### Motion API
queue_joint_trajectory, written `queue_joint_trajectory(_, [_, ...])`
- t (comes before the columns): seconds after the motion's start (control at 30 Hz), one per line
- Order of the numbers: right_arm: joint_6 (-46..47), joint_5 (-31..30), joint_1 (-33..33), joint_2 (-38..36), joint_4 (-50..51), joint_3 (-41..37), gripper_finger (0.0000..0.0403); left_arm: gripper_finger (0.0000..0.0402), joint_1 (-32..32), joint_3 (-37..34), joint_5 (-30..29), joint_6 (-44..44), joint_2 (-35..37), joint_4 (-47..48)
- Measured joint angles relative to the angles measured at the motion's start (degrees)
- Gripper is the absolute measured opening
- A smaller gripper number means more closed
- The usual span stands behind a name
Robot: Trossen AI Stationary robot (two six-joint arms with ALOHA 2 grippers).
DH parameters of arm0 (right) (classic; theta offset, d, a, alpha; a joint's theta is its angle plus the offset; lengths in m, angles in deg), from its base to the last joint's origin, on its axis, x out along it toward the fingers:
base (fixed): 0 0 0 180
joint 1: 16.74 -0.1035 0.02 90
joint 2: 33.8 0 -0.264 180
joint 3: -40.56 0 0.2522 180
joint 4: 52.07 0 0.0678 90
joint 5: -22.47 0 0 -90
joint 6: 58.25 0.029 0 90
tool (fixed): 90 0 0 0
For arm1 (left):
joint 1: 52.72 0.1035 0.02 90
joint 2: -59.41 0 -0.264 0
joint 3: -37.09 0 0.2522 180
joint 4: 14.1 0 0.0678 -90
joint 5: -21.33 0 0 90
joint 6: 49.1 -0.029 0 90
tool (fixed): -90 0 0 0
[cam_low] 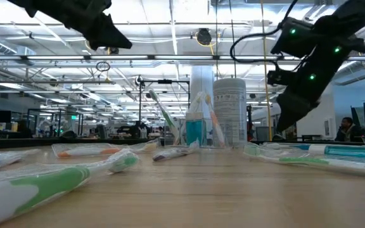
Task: Pick & Place toothbrushing station
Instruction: Put the blue toothbrush into the transparent organizer
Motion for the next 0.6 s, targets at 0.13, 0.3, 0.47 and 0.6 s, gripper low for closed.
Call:
queue_joint_trajectory(0.13, [-2.0,5.9,6.9,0.2,-0.1,0.0,0.022,0.0042,0.9,0.0,-1.5,-0.3,0.0,-3.6])
queue_joint_trajectory(0.3, [-3.1,11.1,12.2,2.6,-0.7,0.0,0.0209,0.0042,2.4,0.0,-1.8,-4.8,0.0,-6.3])
queue_joint_trajectory(0.47, [-3.8,12.6,13.9,6.5,-2.1,0.0,0.0194,0.0042,4.1,0.0,-1.9,-4.7,0.0,-8.1])
queue_joint_trajectory(0.6, [-3.1,12.6,14.6,9.6,-2.5,0.2,0.0182,0.0042,5.6,0.0,-1.9,-4.4,0.0,-8.8])
